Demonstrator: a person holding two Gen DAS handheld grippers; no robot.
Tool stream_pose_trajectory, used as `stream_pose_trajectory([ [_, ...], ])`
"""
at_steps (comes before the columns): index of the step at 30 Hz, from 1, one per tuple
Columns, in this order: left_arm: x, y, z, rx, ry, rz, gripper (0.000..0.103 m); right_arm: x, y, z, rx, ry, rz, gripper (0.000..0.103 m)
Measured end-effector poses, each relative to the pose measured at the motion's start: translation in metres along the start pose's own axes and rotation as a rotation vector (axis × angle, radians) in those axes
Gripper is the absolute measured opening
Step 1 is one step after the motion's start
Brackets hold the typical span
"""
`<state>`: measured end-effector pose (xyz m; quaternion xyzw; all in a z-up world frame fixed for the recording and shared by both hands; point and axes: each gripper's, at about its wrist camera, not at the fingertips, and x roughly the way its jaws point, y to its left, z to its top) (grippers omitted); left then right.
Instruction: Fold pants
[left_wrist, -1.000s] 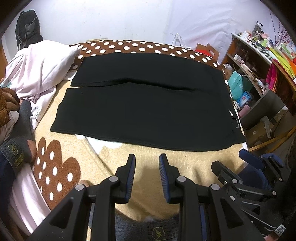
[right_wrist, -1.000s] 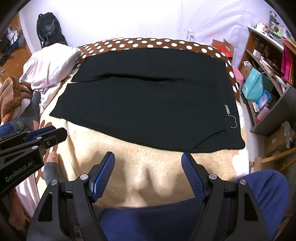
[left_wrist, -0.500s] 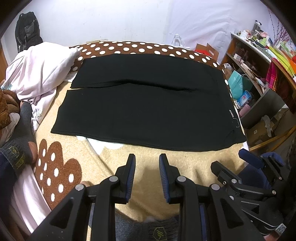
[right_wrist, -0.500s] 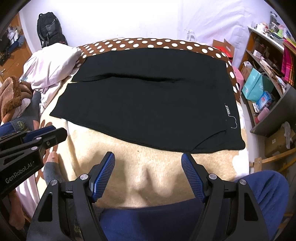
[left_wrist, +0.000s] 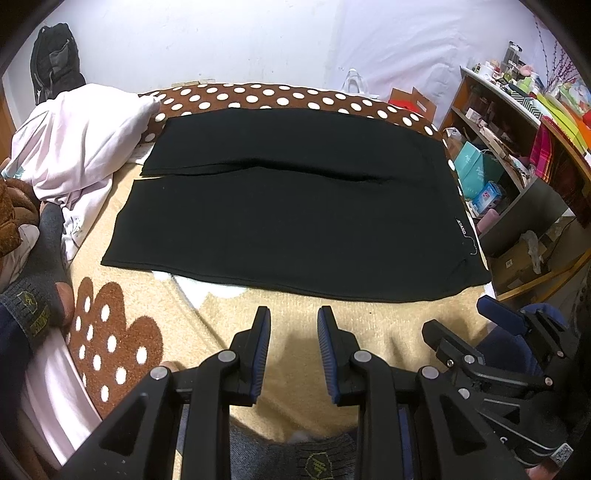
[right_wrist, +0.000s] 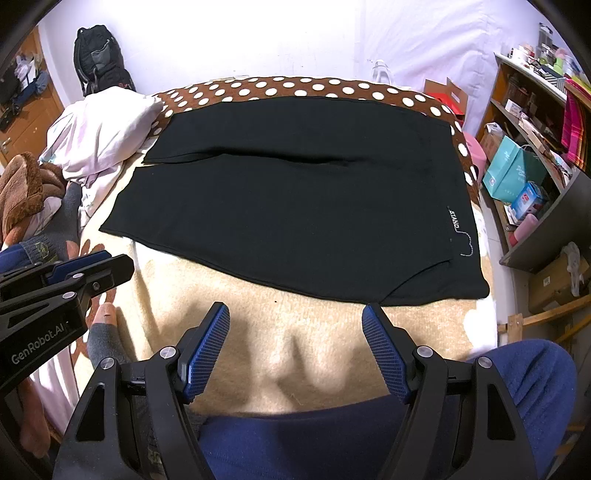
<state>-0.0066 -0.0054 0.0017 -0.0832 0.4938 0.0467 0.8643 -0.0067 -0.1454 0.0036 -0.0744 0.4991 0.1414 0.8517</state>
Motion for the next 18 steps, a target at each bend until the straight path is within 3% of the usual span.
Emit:
stream_pose_trajectory([
  [18,0.004,0.0007,0.0004,0.004,0.005,-0.003,0.029,0.002,-0.0005,0.0024,0.003,0.002,0.002,0.075],
])
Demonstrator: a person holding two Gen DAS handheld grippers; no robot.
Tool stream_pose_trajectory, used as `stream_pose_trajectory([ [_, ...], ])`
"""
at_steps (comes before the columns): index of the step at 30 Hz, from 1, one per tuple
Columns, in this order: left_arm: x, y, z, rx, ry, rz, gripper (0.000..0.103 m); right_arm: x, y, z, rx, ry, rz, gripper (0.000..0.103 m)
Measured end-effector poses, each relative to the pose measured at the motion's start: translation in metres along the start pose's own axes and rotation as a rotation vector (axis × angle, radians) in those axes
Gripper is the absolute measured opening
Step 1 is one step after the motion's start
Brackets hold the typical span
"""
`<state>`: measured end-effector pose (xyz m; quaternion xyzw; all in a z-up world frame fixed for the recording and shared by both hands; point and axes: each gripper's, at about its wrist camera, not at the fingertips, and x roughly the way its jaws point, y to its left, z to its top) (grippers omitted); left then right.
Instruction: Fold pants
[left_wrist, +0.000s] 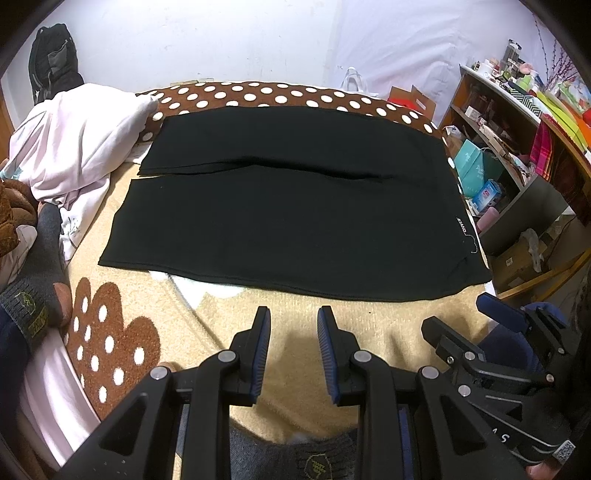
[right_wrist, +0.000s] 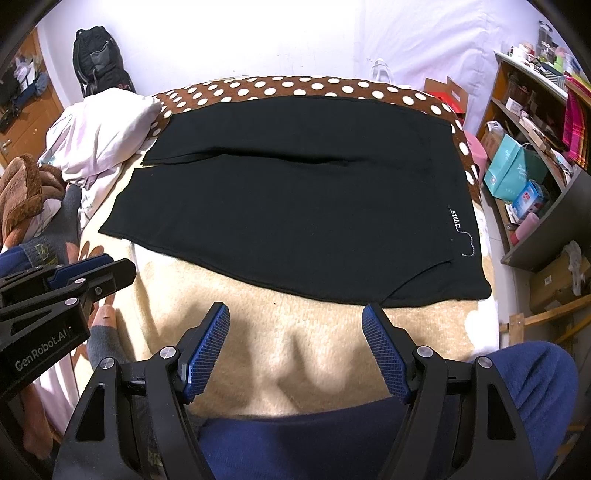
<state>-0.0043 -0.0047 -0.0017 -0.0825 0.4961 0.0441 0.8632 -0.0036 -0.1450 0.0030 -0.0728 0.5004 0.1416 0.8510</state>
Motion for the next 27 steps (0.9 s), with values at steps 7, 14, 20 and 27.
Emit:
stream_pose_trajectory([
  [7,0.0014,0.0,0.0004,0.004,0.0,0.001,0.029,0.0019,-0.0002,0.0015,0.0,-0.002,0.003,0.074],
  [14,0.003,0.0002,0.0006,0.008,0.002,-0.002,0.029,0.0025,-0.0006,0.0026,0.006,-0.003,0.015,0.075],
  [20,0.0039,0.0013,0.0003,0.001,0.003,-0.003,0.029,0.0014,0.0003,0.0033,0.002,-0.02,0.029,0.074],
  [27,0.0051,-0.0009,0.0011,0.006,0.002,-0.008,0.029,0.0022,-0.0018,0.0018,0.007,-0.018,0.034,0.075],
])
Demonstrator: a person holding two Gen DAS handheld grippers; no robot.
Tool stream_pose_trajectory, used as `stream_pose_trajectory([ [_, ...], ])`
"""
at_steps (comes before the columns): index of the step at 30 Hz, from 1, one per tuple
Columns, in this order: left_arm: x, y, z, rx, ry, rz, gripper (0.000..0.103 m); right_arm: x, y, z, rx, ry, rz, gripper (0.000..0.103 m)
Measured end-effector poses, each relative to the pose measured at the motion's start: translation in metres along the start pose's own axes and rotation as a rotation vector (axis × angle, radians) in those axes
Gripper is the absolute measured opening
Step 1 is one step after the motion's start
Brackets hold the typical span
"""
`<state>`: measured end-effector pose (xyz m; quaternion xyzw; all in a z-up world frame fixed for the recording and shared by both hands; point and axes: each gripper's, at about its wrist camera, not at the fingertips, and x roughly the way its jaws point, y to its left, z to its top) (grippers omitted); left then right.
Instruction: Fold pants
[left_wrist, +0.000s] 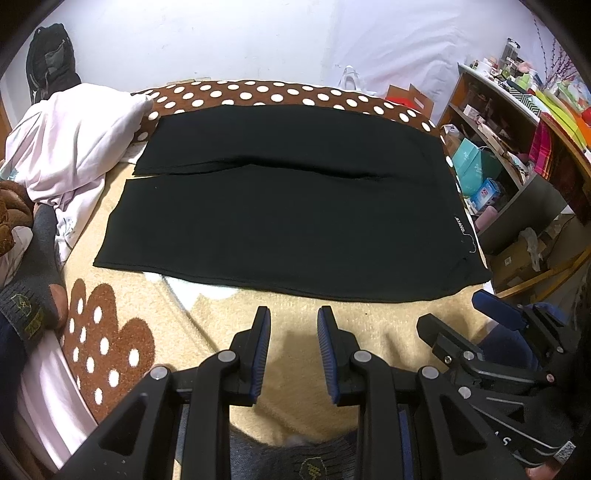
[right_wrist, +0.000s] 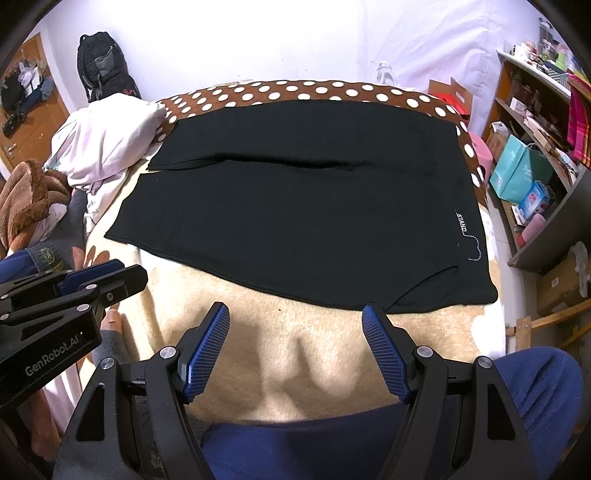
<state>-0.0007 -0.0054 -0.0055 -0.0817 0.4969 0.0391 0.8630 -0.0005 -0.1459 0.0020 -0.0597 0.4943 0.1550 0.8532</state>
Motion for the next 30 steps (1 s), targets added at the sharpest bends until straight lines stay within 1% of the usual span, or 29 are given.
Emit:
stream_pose_trajectory([
  [13,0.003,-0.001,0.003,0.012,-0.004,0.013,0.029,0.004,-0.003,0.001,0.002,0.005,0.009,0.075],
  [22,0.004,-0.001,0.005,0.014,-0.022,0.015,0.029,0.009,-0.006,0.003,0.006,0.012,0.016,0.075],
  [30,0.009,-0.002,0.007,0.016,-0.005,0.01,0.029,0.013,-0.009,0.005,0.009,0.016,0.026,0.075],
])
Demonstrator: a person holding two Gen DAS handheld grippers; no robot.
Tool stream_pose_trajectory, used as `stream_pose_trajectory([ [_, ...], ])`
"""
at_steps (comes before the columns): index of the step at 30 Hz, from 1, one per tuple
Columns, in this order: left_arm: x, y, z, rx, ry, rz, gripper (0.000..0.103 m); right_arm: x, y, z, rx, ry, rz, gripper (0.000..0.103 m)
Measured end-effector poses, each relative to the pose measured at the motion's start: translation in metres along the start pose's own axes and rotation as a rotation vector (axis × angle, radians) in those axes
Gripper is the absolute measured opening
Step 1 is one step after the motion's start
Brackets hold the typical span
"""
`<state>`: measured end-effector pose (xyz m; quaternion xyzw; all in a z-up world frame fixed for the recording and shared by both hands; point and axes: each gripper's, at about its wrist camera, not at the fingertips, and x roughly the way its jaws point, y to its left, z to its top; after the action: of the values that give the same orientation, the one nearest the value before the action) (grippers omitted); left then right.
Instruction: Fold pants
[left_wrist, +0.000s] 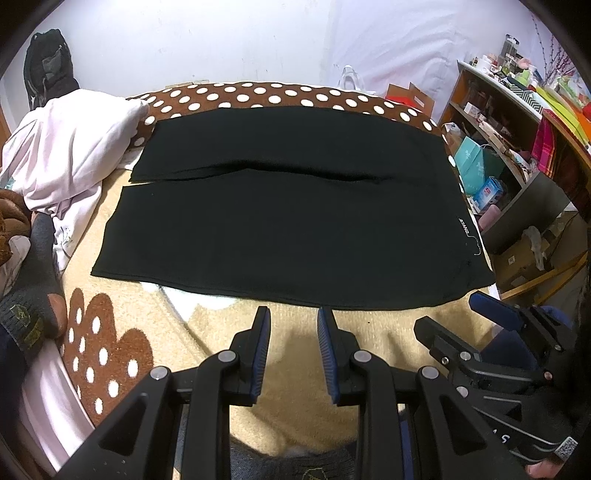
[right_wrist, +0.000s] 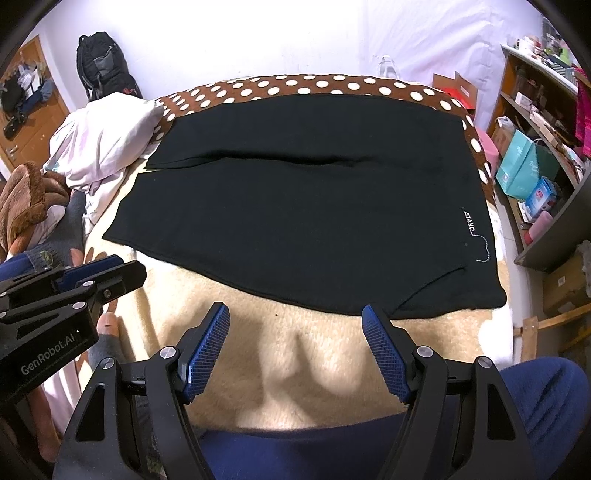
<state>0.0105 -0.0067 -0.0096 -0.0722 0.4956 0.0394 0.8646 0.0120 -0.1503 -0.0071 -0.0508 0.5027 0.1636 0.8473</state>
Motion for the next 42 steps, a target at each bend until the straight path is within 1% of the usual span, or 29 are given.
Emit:
stream_pose_trajectory([
  [3,0.002,0.0,0.001,-0.002,0.007,0.007,0.029,0.002,-0.001,0.001,-0.001,0.001,0.001,0.075],
  [7,0.006,0.001,0.004,-0.018,0.021,-0.002,0.029,0.004,-0.003,0.003,0.0,0.002,0.005,0.075],
  [12,0.011,-0.002,0.012,0.002,0.02,0.016,0.029,0.008,-0.007,0.009,-0.009,0.002,0.013,0.075],
  [15,0.016,-0.003,0.021,0.005,0.022,0.02,0.029,0.01,-0.011,0.018,-0.017,-0.01,0.023,0.075],
  [19,0.025,-0.005,0.037,0.003,0.014,0.007,0.029,0.013,-0.019,0.032,-0.028,-0.027,0.03,0.075],
  [24,0.036,-0.007,0.059,0.017,-0.002,0.003,0.029,0.024,-0.031,0.05,-0.031,-0.022,0.039,0.075],
  [27,0.044,-0.005,0.074,0.014,-0.013,-0.006,0.029,0.031,-0.04,0.07,-0.053,-0.04,0.04,0.075],
  [30,0.056,0.004,0.095,-0.005,-0.021,-0.025,0.029,0.037,-0.05,0.093,-0.081,-0.066,0.044,0.075],
  [33,0.07,0.014,0.118,-0.007,-0.036,-0.026,0.03,0.046,-0.058,0.118,-0.121,-0.093,0.043,0.075],
  [36,0.086,0.025,0.145,0.028,-0.055,-0.019,0.03,0.062,-0.067,0.146,-0.169,-0.106,0.034,0.075],
  [39,0.103,0.04,0.169,0.041,-0.056,-0.031,0.03,0.089,-0.077,0.176,-0.225,-0.091,0.03,0.075],
  [42,0.122,0.057,0.19,0.05,-0.055,-0.031,0.03,0.111,-0.086,0.198,-0.257,-0.072,0.025,0.075],
])
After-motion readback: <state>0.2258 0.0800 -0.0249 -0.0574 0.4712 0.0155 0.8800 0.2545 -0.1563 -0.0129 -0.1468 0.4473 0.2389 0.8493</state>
